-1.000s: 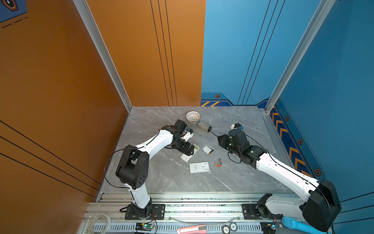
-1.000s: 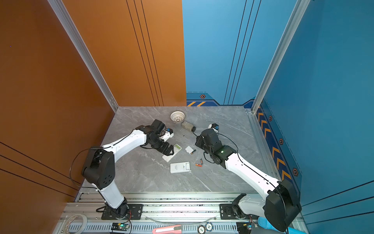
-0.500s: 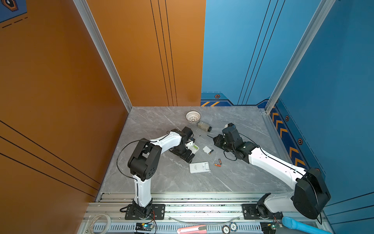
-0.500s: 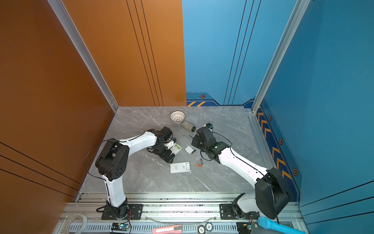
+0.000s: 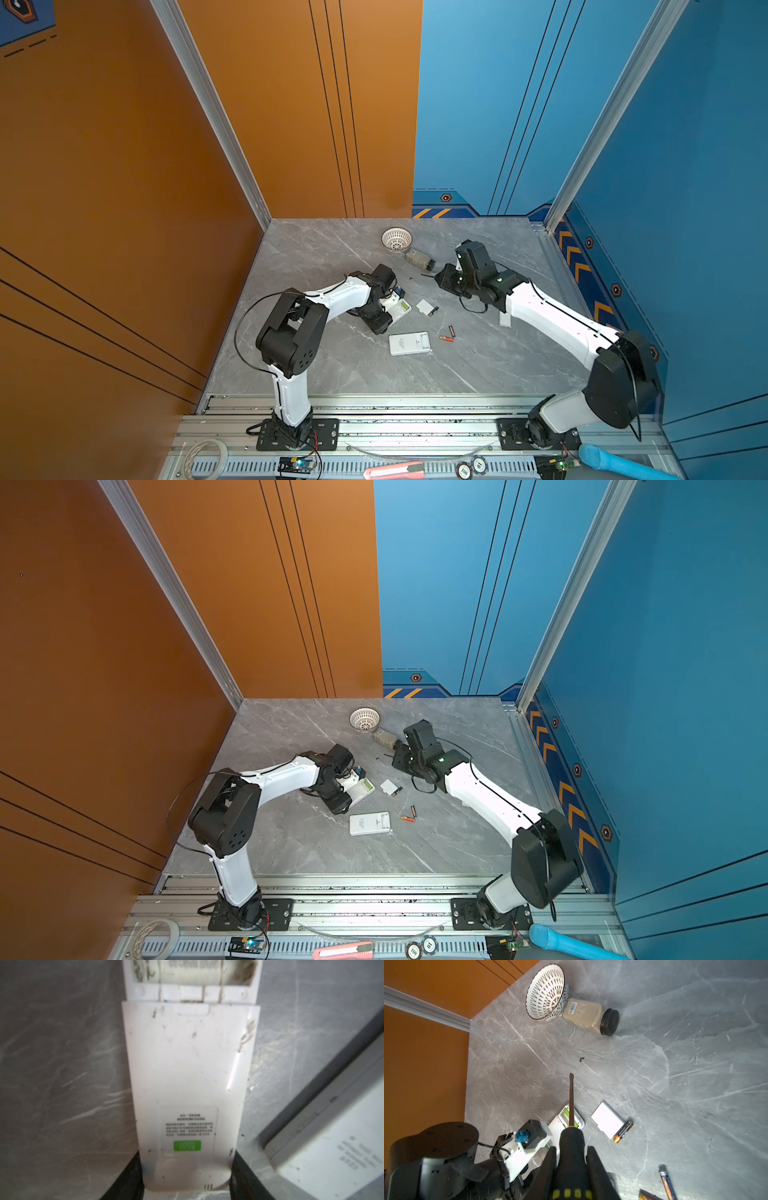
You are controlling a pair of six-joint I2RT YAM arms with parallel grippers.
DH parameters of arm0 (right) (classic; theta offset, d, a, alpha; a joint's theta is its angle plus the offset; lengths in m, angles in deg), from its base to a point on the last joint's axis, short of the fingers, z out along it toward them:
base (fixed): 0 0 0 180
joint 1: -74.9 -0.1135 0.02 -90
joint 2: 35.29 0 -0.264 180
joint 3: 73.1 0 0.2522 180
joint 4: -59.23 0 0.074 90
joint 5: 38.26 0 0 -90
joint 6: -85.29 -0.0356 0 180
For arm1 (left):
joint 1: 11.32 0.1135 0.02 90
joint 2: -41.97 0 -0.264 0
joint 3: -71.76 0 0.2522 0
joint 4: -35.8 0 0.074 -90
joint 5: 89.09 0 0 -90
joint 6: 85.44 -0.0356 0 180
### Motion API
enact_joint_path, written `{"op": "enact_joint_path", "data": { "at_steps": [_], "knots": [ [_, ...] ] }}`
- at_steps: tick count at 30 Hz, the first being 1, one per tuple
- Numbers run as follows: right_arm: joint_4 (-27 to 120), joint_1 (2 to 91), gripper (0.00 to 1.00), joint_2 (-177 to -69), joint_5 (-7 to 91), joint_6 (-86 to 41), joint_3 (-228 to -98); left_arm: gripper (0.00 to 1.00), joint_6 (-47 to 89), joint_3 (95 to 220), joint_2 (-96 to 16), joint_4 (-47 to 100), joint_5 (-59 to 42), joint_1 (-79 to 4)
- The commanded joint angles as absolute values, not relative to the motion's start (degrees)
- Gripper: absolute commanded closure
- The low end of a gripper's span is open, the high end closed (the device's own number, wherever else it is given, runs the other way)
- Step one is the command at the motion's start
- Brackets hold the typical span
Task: Unload the batteries from the remote control
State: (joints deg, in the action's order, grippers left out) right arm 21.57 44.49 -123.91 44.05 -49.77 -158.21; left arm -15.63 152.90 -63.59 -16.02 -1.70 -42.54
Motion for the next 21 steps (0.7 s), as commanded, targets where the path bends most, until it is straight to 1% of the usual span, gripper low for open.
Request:
{"op": "enact_joint_path", "data": {
  "at_steps": [1, 3, 6, 9, 11, 12, 15, 17, 21],
  "knots": [
    [7.6, 46.1, 1.0, -128.3, 35.2, -42.8, -166.5, 0.55, -26.7, 148.0, -61.7, -11.3, 0.0, -43.6],
    [1.6, 46.2, 1.0, -132.2, 33.2, -40.2, -172.2, 0.63, -31.6, 146.0, -60.8, -8.1, 3.7, -44.2],
    [-4.0, 46.1, 1.0, -136.7, 29.8, -37.9, -178.8, 0.72, -36.9, 143.0, -61.0, -3.2, 10.1, -44.4],
    [-9.6, 45.4, 1.0, -140.3, 30.0, -36.2, -184.9, 0.78, -40.9, 141.8, -61.9, 0.4, 15.0, -43.9],
    [-14.9, 44.9, 1.0, -143.0, 31.3, -34.4, -189.3, 0.81, -42.4, 141.7, -62.4, 1.4, 15.6, -43.3],
    [-17.4, 44.6, 1.0, -144.3, 33.0, -33.7, -192.4, 0.81, -43.0, 141.9, -62.8, 1.2, 15.2, -42.9],
    [-19.9, 44.1, 1.0, -146.1, 34.5, -33.1, -194.6, 0.82, -44.3, 142.3, -62.3, 0.2, 12.3, -42.7],
    [-19.8, 43.8, 1.0, -146.1, 35.7, -33.1, -194.6, 0.82, -45.0, 144.0, -62.3, -5.0, 7.0, -42.2],
    [-17.7, 42.0, 1.0, -144.7, 40.0, -31.4, -192.1, 0.82, -43.0, 149.5, -63.8, -13.1, -0.4, -41.2]
  ]
}}
